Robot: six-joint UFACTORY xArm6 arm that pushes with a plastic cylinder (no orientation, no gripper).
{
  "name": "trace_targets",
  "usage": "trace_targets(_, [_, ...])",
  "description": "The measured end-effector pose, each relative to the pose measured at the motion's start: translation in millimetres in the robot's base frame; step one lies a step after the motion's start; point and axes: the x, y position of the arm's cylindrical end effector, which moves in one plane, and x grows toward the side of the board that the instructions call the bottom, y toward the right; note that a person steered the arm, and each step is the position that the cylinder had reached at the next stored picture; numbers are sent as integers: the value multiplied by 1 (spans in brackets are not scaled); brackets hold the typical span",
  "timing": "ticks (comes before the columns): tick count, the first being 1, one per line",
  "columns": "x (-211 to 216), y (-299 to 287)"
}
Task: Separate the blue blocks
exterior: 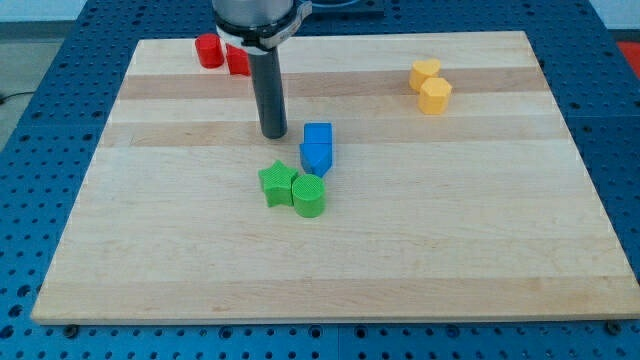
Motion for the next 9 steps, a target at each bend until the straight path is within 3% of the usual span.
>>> trace_targets(6, [10,-31])
trace_targets(7, [17,-20])
trace_targets(9, [16,81])
